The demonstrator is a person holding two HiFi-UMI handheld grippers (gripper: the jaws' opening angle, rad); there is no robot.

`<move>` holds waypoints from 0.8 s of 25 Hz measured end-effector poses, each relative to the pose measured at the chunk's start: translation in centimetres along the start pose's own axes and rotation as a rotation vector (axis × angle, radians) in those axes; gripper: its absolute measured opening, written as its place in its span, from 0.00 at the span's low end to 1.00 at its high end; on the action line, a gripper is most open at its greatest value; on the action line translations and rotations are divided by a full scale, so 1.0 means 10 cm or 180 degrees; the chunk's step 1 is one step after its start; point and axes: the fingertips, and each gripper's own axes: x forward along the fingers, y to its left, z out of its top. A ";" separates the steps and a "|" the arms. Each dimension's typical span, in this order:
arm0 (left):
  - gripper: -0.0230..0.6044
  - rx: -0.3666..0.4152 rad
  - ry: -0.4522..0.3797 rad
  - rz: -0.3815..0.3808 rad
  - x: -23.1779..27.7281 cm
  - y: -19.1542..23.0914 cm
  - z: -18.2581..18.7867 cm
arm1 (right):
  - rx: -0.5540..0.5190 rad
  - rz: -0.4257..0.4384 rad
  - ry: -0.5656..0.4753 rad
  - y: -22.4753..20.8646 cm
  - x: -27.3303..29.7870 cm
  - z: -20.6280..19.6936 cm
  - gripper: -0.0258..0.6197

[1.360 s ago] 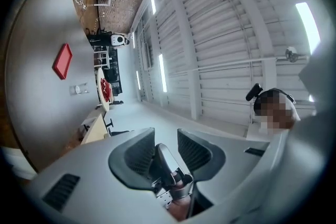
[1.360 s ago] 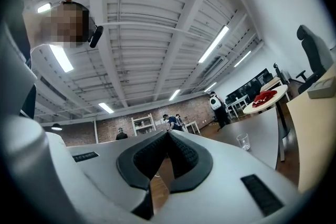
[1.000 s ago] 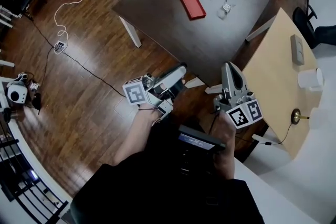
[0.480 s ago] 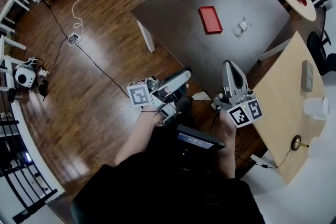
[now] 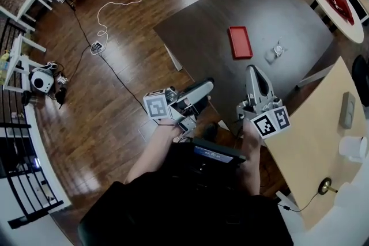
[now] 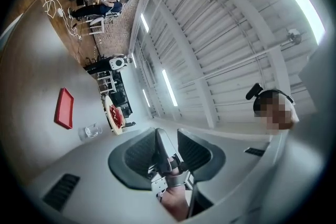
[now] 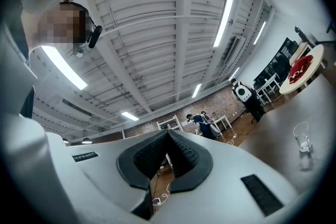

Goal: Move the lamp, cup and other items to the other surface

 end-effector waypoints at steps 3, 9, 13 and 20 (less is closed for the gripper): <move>0.26 0.0056 -0.0025 0.0048 0.10 0.05 0.06 | 0.0050 0.0076 -0.0010 -0.11 0.10 0.04 0.06; 0.26 0.0062 -0.0077 0.0075 0.27 0.18 0.10 | 0.0108 0.0139 0.0011 -0.31 0.19 0.05 0.06; 0.26 0.0080 -0.0055 0.0120 0.38 0.28 0.15 | 0.0148 0.0110 -0.0016 -0.50 0.22 0.06 0.06; 0.26 0.0035 0.0006 0.0076 0.45 0.47 0.44 | 0.0109 -0.0055 -0.0053 -0.73 0.43 0.06 0.06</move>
